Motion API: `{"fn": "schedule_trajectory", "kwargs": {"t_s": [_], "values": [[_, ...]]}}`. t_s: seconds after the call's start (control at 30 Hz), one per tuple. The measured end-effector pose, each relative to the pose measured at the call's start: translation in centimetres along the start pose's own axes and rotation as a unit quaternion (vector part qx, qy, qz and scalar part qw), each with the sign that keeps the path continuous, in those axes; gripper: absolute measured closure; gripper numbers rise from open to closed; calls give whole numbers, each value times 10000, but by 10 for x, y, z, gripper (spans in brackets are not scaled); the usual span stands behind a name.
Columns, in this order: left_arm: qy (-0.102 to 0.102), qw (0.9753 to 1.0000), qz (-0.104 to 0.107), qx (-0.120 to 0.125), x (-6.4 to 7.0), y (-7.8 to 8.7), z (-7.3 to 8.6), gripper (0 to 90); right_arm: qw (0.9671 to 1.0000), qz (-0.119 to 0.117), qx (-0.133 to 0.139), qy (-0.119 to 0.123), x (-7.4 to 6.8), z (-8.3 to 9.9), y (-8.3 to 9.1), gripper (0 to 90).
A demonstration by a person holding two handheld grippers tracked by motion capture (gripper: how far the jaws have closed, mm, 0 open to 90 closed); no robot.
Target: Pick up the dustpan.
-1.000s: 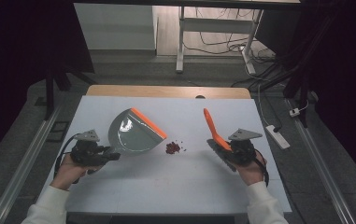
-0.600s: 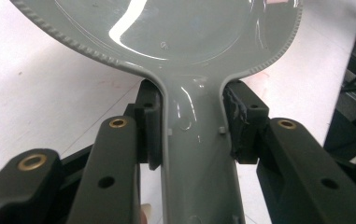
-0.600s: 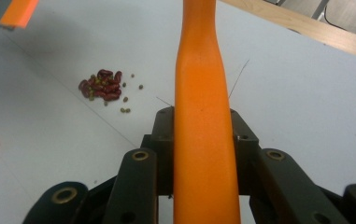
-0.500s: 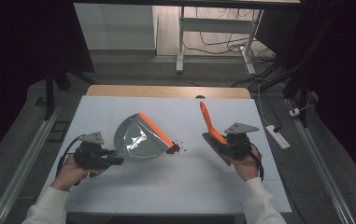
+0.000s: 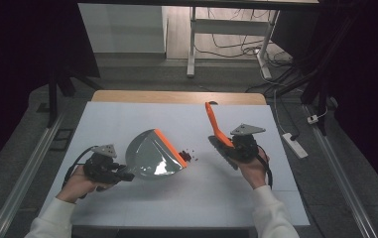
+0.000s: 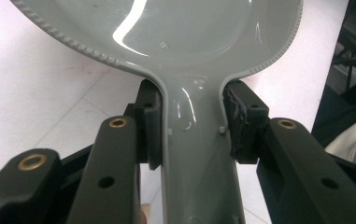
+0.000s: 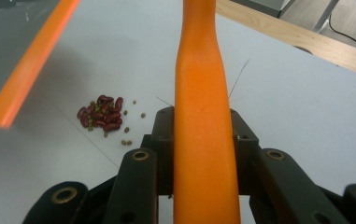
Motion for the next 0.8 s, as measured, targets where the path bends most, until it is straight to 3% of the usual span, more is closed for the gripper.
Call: {"fn": "schedule_trajectory", "kwargs": {"t_s": [0.3, 0.6, 0.8], "values": [[79, 9996, 28, -262, 0, -11, 8, 616, 9999, -11, 110, 45, 2, -18, -13, 697], [63, 9986, 59, -529, 1, -17, 16, 616, 10000, -71, 24, 65, -1, -19, -28, 698], [134, 9983, 39, -568, -1, -18, 19, 616, 10000, -79, -9, 45, -2, -19, -32, 698]]}}
Point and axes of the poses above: each handheld gripper's, and its own axes: y roughly backward along the jaws, z roughly out of its underside, x roughly to its right, the point moved 10 cm from there along -y, roughly forward along the jaws, and after that the axes turned 1 degree about -y, right-handed, at the moved point
